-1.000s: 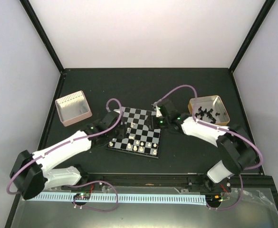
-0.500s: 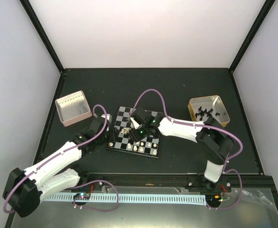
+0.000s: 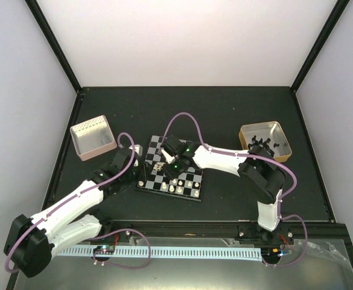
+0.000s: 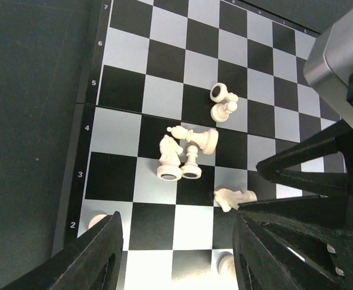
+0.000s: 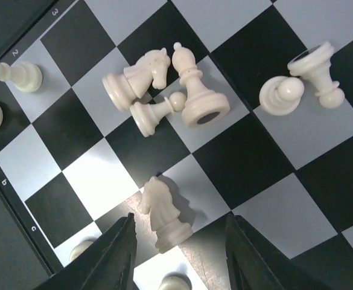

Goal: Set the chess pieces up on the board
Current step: Pick up the chess piece from the chessboard.

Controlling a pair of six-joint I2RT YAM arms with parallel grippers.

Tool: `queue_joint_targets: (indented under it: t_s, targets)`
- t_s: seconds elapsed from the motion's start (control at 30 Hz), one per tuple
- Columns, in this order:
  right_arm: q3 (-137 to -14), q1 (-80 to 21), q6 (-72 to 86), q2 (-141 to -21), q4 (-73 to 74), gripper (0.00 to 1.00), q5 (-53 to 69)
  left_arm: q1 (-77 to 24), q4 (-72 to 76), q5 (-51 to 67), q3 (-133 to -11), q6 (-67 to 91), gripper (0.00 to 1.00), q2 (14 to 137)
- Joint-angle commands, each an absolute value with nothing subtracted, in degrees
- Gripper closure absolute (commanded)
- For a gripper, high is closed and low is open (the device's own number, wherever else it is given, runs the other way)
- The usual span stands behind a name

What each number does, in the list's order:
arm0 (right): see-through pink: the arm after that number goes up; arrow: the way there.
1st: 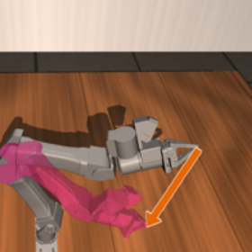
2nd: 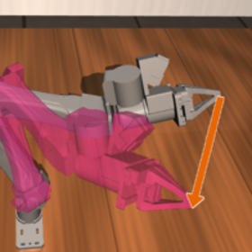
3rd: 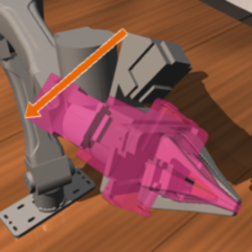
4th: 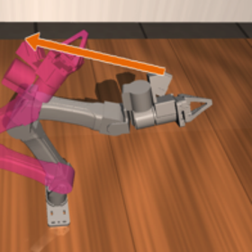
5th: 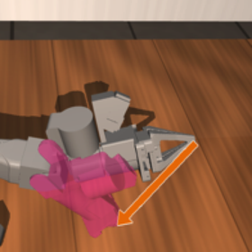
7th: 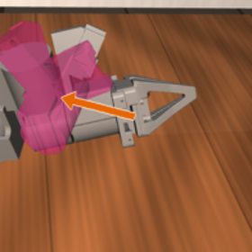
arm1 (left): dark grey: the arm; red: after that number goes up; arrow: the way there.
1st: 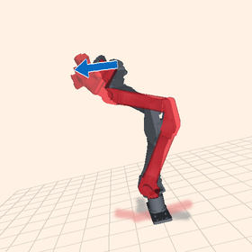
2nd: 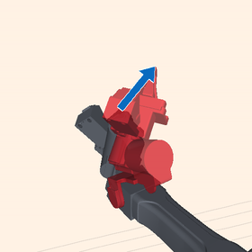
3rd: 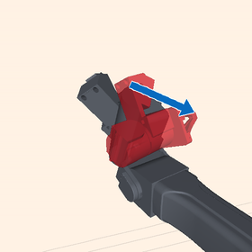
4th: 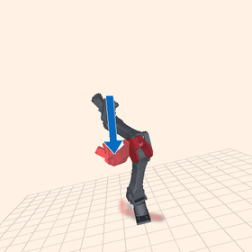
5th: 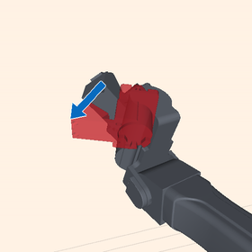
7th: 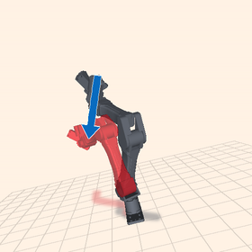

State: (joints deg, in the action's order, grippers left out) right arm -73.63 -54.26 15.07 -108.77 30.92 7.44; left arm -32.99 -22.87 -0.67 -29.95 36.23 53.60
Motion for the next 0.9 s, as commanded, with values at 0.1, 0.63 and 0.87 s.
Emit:
queue_joint_targets:
  t_s: [0.1,0.63,0.87]
  targets:
    - [-75.87,-54.40,13.58,-110.75,32.96,0.62,5.80,-32.49,-22.17,1.40,-30.23,36.50,0.49,53.18]
    - [-74.90,-54.40,14.02,-112.22,31.26,0.81,3.38,-32.20,-22.34,1.31,-30.76,36.45,0.49,53.01]
    - [-72.42,-54.40,13.83,-110.13,26.54,0.87,2.29,-32.16,-20.78,2.63,-30.30,37.55,0.48,52.99]
